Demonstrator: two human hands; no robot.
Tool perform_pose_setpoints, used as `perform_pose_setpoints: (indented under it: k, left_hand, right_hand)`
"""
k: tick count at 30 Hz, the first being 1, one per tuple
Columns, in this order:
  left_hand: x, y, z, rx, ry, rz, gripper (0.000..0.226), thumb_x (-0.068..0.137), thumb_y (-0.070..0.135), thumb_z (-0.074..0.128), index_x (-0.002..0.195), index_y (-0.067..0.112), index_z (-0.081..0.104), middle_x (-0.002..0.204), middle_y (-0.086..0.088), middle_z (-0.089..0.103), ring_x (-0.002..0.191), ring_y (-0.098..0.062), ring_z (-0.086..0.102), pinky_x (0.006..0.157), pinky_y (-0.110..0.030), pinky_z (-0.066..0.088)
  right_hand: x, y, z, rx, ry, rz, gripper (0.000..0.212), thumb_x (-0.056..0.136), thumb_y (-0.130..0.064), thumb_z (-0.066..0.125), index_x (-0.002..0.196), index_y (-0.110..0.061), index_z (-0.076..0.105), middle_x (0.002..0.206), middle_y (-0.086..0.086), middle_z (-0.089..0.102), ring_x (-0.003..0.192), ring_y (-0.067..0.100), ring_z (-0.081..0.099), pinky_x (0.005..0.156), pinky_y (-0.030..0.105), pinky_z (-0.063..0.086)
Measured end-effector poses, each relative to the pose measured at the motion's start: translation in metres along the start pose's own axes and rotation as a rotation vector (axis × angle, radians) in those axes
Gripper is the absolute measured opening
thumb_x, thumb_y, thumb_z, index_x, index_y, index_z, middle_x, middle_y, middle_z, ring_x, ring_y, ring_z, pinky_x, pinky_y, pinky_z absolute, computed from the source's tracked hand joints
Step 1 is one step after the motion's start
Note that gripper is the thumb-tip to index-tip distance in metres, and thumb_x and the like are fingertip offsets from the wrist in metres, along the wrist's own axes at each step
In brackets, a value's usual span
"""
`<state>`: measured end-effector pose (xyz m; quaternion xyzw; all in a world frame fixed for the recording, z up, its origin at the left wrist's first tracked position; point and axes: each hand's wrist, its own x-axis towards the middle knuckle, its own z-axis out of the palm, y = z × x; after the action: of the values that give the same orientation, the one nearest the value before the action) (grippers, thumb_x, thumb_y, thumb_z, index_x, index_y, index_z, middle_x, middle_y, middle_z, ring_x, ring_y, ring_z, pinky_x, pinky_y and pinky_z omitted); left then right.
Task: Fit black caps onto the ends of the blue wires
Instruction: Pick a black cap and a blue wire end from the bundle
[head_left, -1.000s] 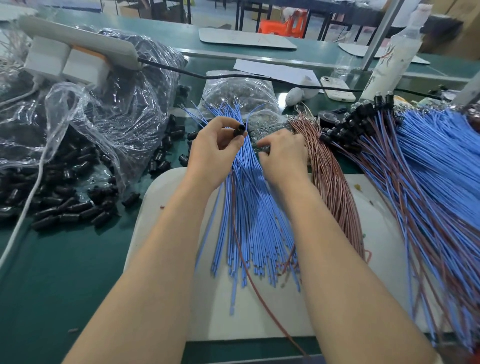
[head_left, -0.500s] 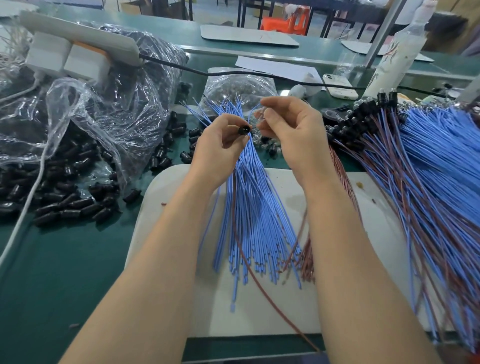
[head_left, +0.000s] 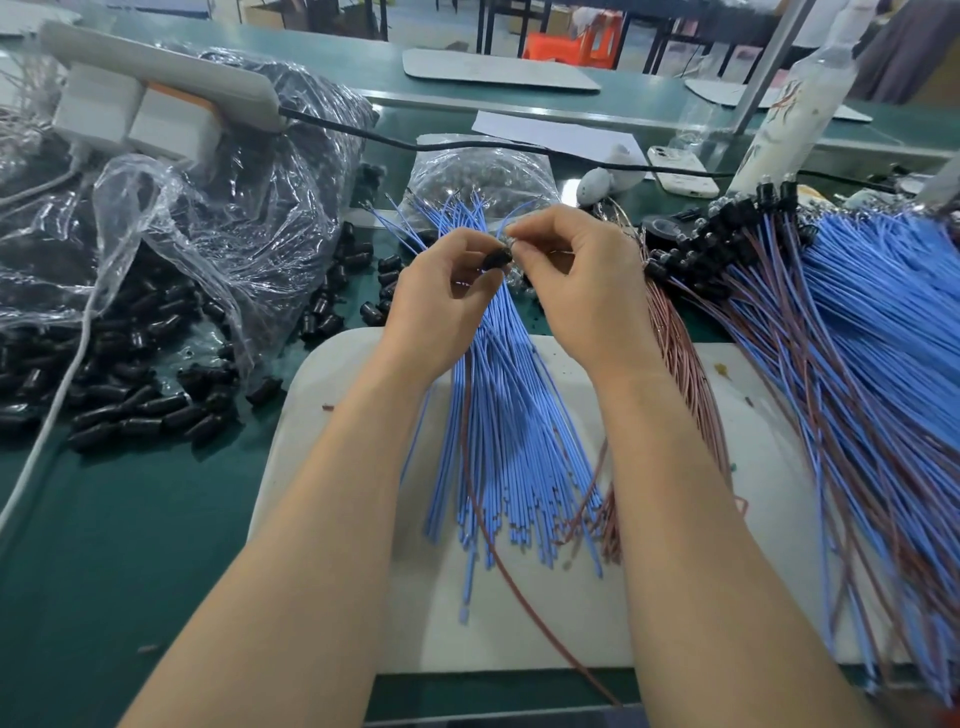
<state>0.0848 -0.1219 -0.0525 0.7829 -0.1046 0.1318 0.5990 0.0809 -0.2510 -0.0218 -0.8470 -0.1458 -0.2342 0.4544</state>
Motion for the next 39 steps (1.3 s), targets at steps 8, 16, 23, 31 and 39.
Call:
perform_pose_setpoints:
  k: [8, 16, 23, 31, 39]
  left_hand:
    - [0.001, -0.002, 0.000, 0.116, 0.008, 0.051, 0.013, 0.089, 0.012, 0.063, 0.099, 0.020, 0.065, 0.087, 0.009, 0.066, 0.081, -0.013, 0.058, 0.072, -0.025, 0.045]
    - [-0.001, 0.000, 0.002, 0.170, -0.024, 0.028, 0.013, 0.091, 0.015, 0.061, 0.103, 0.014, 0.067, 0.089, -0.002, 0.070, 0.082, -0.017, 0.062, 0.079, -0.030, 0.050]
    - [-0.001, -0.001, -0.002, 0.053, 0.045, -0.031, 0.015, 0.089, 0.008, 0.063, 0.097, 0.021, 0.061, 0.095, -0.004, 0.071, 0.093, -0.017, 0.067, 0.093, -0.035, 0.051]
    - [-0.003, 0.000, -0.002, 0.023, 0.068, 0.022, 0.014, 0.089, 0.004, 0.060, 0.099, 0.014, 0.064, 0.095, -0.003, 0.070, 0.094, -0.015, 0.066, 0.092, -0.033, 0.051]
    - [-0.004, 0.006, -0.001, 0.094, 0.067, 0.069, 0.017, 0.089, 0.002, 0.058, 0.103, 0.008, 0.066, 0.094, -0.004, 0.069, 0.092, -0.017, 0.065, 0.090, -0.027, 0.051]
  right_hand:
    - [0.000, 0.002, -0.006, 0.015, -0.031, 0.058, 0.013, 0.087, -0.005, 0.064, 0.097, -0.008, 0.072, 0.088, -0.001, 0.071, 0.083, 0.008, 0.067, 0.084, 0.024, 0.053]
    - [0.000, 0.004, -0.003, 0.032, -0.030, 0.101, 0.012, 0.087, -0.005, 0.063, 0.095, -0.011, 0.070, 0.083, -0.005, 0.067, 0.081, 0.006, 0.065, 0.083, 0.022, 0.052]
    - [0.000, 0.005, -0.007, 0.110, 0.050, 0.089, 0.011, 0.090, -0.012, 0.060, 0.087, -0.022, 0.058, 0.072, -0.008, 0.062, 0.071, 0.009, 0.062, 0.074, 0.024, 0.050]
    - [0.001, 0.000, -0.010, 0.076, -0.055, 0.073, 0.009, 0.089, -0.008, 0.063, 0.095, -0.015, 0.065, 0.082, -0.005, 0.067, 0.079, 0.009, 0.065, 0.082, 0.030, 0.054]
    - [0.000, -0.005, -0.009, -0.057, -0.066, 0.006, 0.010, 0.087, -0.006, 0.065, 0.095, -0.009, 0.070, 0.080, -0.007, 0.066, 0.076, 0.005, 0.064, 0.080, 0.020, 0.053]
